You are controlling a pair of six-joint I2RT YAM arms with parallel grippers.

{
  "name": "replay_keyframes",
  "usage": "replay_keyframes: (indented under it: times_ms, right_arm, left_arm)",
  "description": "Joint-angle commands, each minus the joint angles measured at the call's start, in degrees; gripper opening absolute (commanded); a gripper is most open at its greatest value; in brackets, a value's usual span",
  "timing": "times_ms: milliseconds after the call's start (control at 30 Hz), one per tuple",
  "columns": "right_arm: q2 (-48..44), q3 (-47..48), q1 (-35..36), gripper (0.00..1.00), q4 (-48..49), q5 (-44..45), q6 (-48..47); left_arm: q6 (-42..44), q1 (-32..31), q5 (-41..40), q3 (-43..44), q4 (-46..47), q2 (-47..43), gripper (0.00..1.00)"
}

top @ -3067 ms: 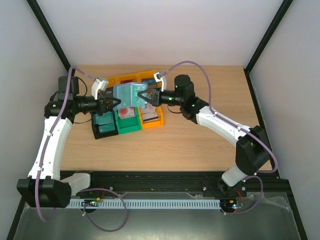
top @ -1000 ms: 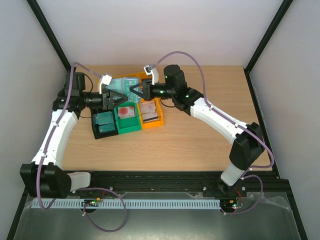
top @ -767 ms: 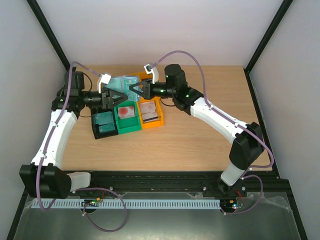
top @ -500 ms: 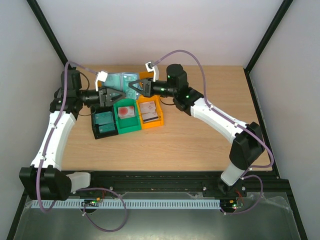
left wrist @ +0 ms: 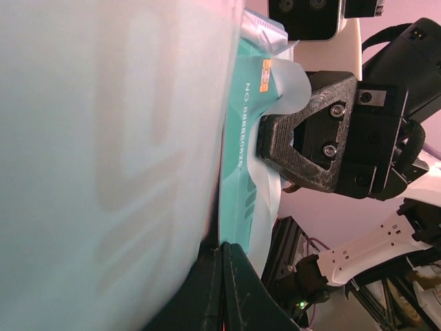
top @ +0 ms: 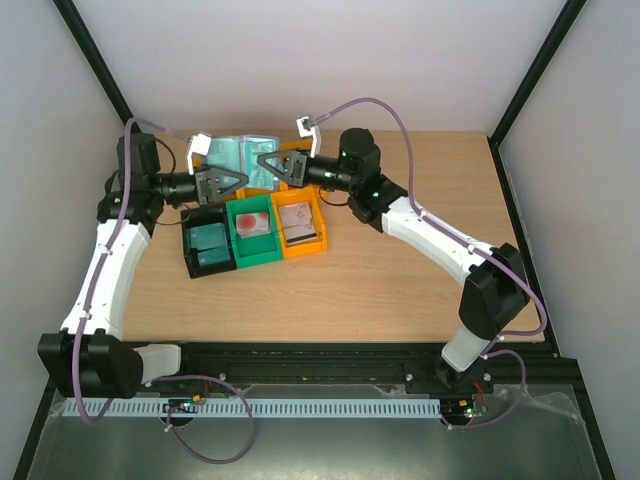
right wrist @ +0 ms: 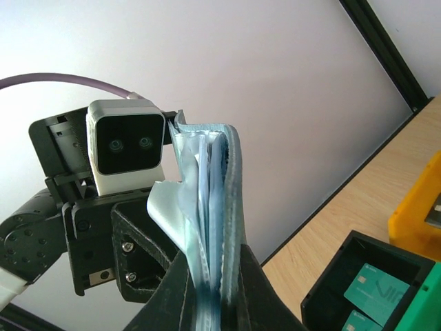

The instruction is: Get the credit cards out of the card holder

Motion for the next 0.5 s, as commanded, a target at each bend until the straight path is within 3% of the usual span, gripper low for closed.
replay_keyframes:
  times_ms: [0,167,467]
  right_arm:
    - [-0.03,0.31,3.61,0.02,11.72,-4.07,2.52]
    - [-1.62,-1.59,3.03,0.06,10.26,-4.24,1.43]
    - [-3.70,-4.23,2.08,0.16,8.26,-3.24,0.02]
  left_arm:
    - [-0.40,-4.17,5.46,2.44,-1.52,0.84,0.02]
    - [-0.76,-2.28,-0.72,0.54,-0.34,0.01,0.02]
    - [2.57,-0.30,-0.48,1.03,-1.43,-0.78,0.02]
